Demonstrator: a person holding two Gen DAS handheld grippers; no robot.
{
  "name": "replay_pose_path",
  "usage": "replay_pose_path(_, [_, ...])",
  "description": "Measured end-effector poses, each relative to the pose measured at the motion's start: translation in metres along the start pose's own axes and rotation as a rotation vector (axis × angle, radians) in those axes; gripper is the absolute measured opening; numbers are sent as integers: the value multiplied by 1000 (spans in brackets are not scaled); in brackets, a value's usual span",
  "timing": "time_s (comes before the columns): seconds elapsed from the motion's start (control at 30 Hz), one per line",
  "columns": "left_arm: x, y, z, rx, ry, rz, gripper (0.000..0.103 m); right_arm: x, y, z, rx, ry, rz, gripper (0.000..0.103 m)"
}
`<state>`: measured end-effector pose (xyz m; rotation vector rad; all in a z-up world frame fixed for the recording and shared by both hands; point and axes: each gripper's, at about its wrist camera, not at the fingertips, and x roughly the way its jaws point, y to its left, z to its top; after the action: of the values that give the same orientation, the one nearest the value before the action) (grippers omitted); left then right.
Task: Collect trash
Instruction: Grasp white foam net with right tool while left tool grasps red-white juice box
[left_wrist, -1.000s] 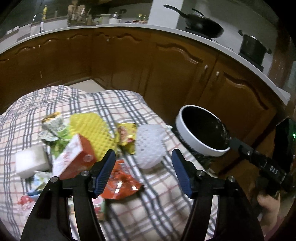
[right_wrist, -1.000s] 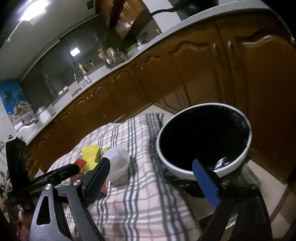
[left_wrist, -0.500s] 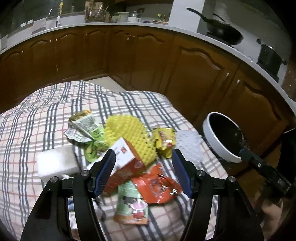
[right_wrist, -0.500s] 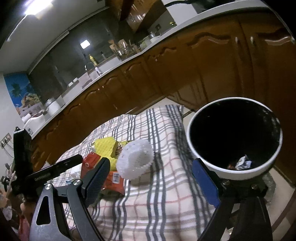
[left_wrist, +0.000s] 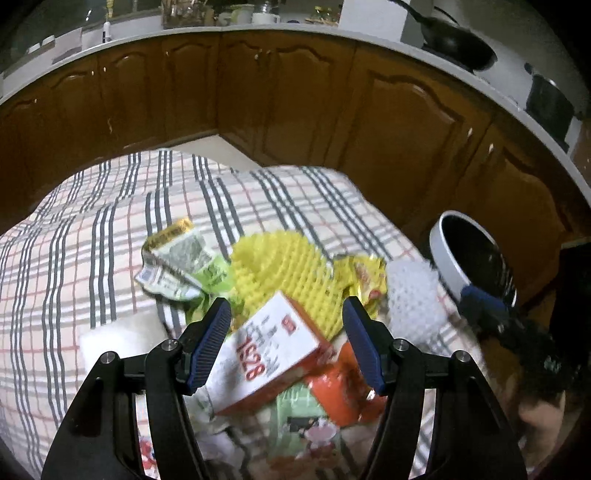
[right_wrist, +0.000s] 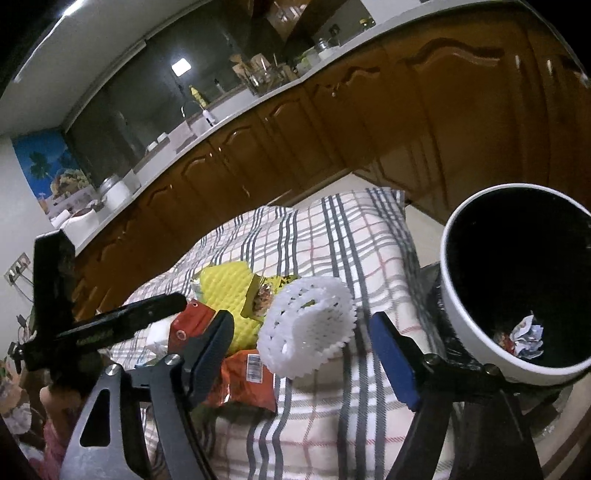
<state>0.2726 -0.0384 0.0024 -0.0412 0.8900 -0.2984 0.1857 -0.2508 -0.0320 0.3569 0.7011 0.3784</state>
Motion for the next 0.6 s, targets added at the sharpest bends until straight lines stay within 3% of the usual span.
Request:
replay_pose_path(0.27, [6, -10, -26, 81, 29, 45, 64, 29, 0, -7, 2, 70, -19, 66])
replay_pose_path(0.37, [8, -18, -34, 146, 39, 66, 65, 36, -3, -8, 8, 86, -25, 54])
replay_pose_path(0.4, [9, -20, -36, 158, 39, 72, 66, 38, -3, -8, 9, 86, -27, 46])
replay_pose_path(0.47, [9, -18, -38, 161, 33, 81, 66, 38, -3, -8, 4, 80, -30, 19])
replay_pose_path(0.6, [10, -5, -35, 119, 13, 81, 47, 33, 0, -9, -15, 57, -24, 14])
